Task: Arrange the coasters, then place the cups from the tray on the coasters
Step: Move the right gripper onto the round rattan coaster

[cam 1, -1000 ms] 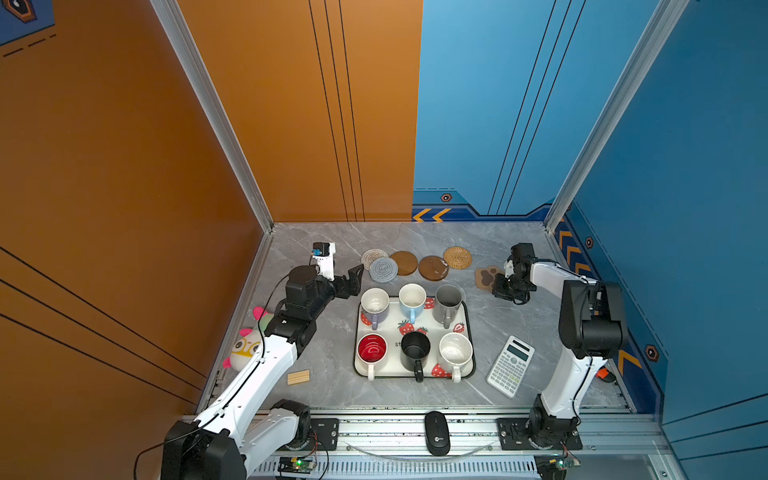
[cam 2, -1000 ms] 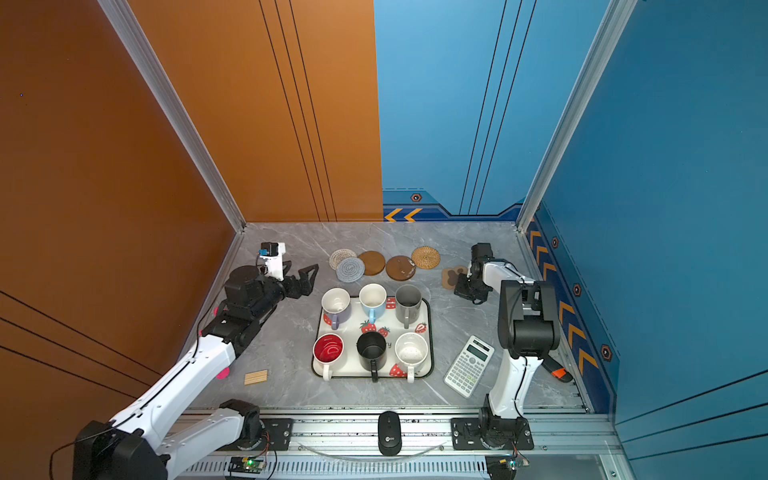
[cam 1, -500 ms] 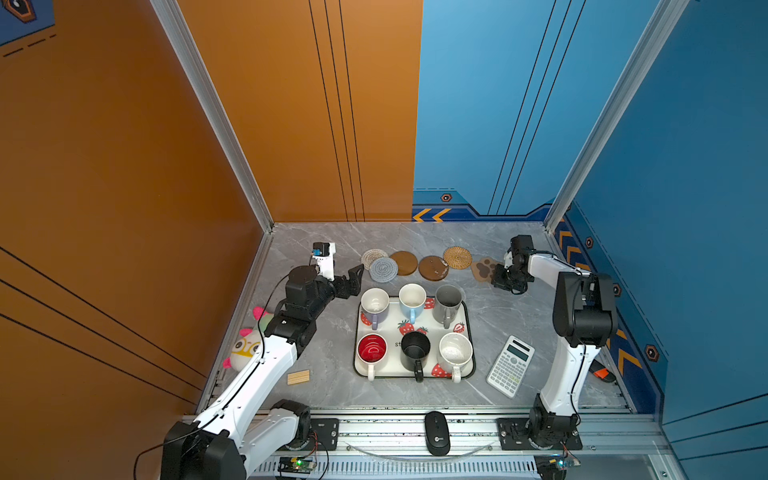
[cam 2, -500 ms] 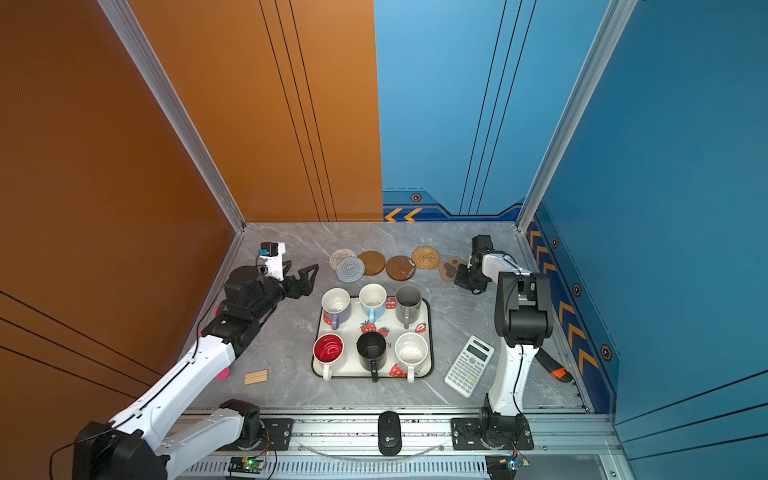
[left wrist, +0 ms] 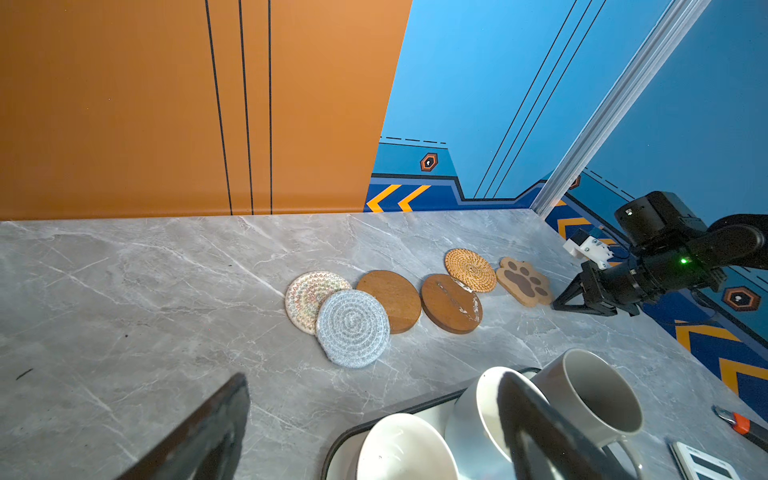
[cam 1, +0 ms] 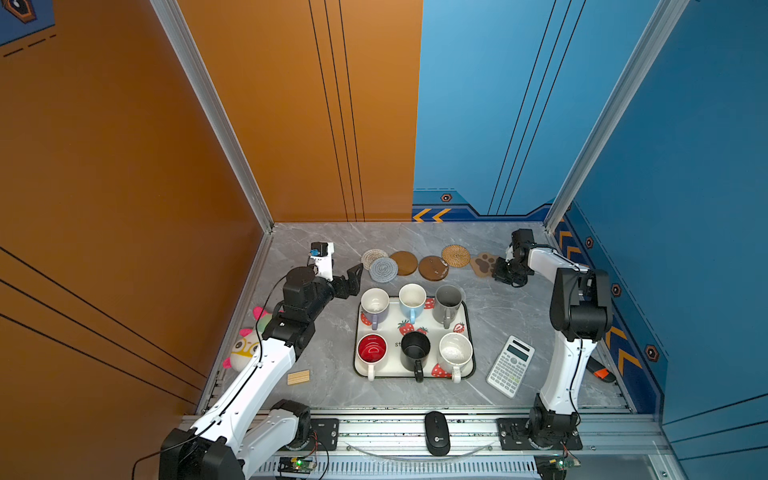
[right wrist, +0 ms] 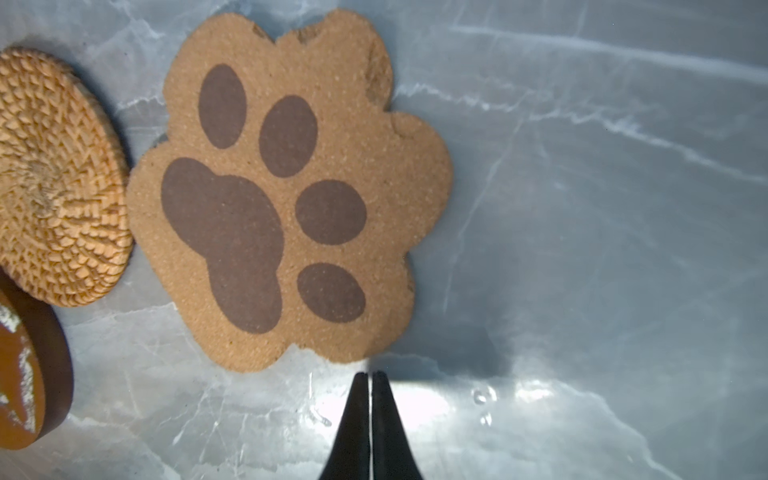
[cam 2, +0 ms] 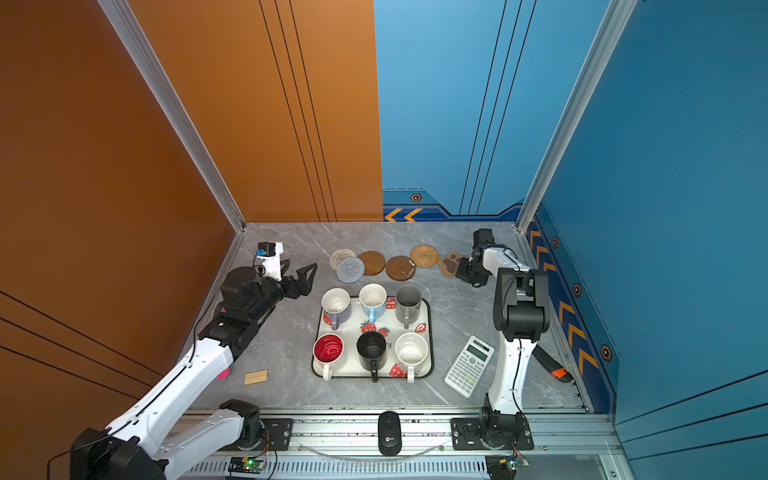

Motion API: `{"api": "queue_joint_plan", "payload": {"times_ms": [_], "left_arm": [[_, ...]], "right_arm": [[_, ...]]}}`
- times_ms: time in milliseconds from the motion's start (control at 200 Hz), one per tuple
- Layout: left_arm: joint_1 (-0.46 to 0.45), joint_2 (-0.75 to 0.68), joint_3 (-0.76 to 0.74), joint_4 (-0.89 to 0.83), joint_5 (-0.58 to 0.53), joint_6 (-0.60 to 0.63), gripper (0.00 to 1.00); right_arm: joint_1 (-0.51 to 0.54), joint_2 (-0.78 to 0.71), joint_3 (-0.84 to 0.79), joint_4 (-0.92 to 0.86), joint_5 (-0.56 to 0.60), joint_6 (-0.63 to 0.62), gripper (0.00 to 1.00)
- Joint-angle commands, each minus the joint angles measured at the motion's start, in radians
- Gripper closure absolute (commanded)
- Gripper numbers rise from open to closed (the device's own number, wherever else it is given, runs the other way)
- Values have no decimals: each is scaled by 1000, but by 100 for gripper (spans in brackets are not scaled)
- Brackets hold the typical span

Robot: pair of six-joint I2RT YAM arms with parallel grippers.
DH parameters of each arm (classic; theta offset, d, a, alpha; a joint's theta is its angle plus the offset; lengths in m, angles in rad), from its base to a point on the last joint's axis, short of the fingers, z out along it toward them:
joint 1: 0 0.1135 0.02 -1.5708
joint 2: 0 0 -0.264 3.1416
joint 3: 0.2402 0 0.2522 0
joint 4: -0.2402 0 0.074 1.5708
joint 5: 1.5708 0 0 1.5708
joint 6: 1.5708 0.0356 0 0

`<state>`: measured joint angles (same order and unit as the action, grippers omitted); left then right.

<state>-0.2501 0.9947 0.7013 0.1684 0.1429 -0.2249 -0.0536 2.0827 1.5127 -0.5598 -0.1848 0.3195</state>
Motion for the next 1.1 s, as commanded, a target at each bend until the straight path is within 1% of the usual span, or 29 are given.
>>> {"api": "queue_joint_plan", "payload": {"times_ms": [0,115,235,295,316,431,471,671,906,1097], "left_arm": [[-11,-18,-14,14,-2,13,6],[-13,-16,-12,14,-3,12,6],[-15,-22,-13,14,1,10,7],[-15,-31,-17,14,0,11,7],[-16,-33,-19,14,0,11,6],[-17,-50,-25,14,-10,13,6],[-17,-54,-28,14,-12,15,6],[-18,-58,-28,14,-17,18,6],[-18,-57,-26,14,-17,18,6],[-18,-56,-26,14,-16,17,6]], "right_arm": [[44,-100,16,-27,36,18,100],[117,-101,51,-12,40,13,100],[168,-45,129,-7,53,25,100],[181,-17,175,-8,49,38,100],[186,28,199,-8,46,44,100],[198,114,277,-9,32,71,100],[203,144,331,-11,28,82,100],[221,269,454,-17,4,114,100],[231,313,469,-35,8,118,100],[230,303,423,-69,22,102,100]]}}
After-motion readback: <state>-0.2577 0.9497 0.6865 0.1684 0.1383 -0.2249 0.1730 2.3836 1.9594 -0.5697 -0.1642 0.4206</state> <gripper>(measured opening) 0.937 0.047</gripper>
